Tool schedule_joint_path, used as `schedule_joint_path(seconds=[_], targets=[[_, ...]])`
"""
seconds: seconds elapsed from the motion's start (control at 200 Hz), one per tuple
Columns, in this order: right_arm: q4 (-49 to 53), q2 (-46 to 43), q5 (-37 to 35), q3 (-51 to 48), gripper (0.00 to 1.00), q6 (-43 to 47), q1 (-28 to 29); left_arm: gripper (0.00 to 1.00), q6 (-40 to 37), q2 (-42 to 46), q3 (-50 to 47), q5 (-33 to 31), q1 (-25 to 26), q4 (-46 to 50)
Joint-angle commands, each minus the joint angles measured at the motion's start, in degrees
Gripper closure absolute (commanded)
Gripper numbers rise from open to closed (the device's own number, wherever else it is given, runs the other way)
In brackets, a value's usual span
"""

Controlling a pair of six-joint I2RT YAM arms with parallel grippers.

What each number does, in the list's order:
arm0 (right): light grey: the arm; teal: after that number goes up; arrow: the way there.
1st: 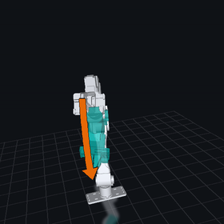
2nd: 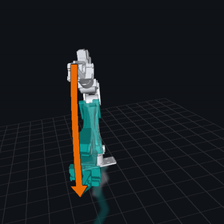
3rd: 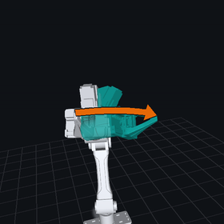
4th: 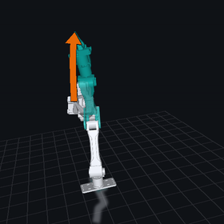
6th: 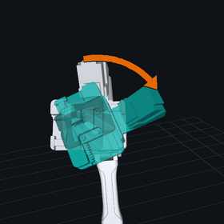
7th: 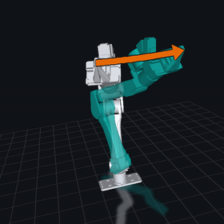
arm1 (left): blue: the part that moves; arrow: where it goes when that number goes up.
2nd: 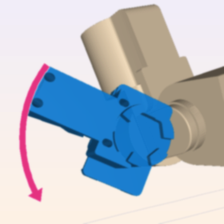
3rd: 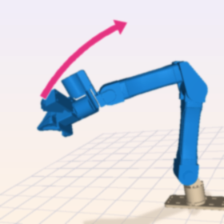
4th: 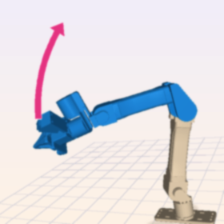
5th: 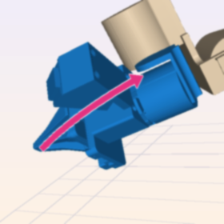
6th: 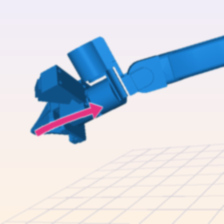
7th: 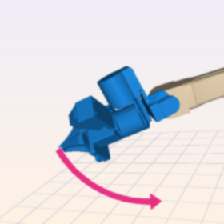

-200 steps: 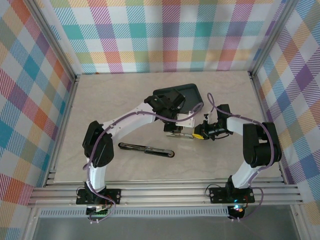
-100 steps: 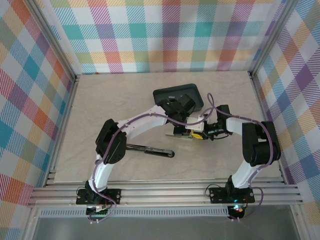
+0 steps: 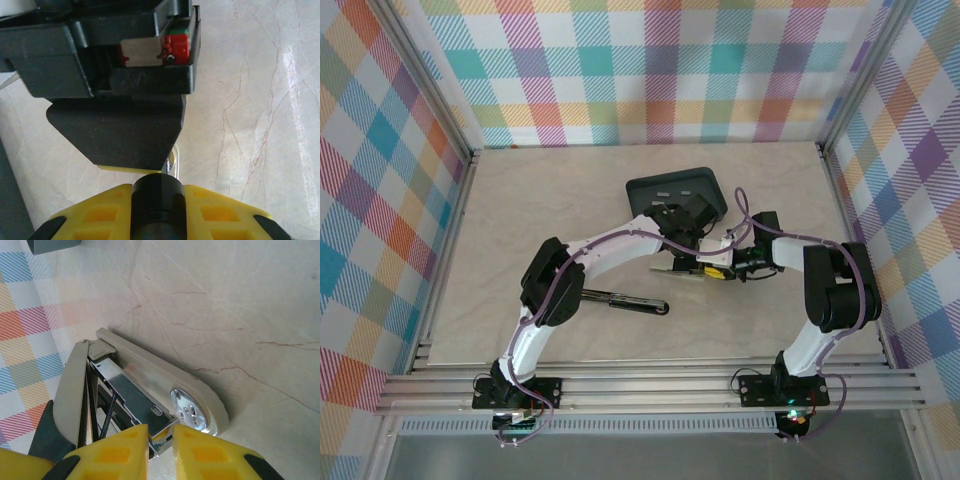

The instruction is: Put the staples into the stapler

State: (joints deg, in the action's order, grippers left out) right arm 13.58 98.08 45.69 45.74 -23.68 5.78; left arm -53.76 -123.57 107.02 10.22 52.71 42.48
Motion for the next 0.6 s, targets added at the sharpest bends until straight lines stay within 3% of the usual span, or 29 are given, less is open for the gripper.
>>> schedule_joint_path(seconds=[0.0, 0.595], targets=[[-0.07, -1.64, 1.56, -1.24, 0.79, -0.66, -0.10, 0.79, 0.81, -2.77, 1.08, -0.70, 0.82, -1.46], [6.24, -12.98, -1.75, -4.77, 0.75, 1.21, -6.79, 0.79, 0.33, -6.32, 3.67, -1.78, 1.08, 1.11]])
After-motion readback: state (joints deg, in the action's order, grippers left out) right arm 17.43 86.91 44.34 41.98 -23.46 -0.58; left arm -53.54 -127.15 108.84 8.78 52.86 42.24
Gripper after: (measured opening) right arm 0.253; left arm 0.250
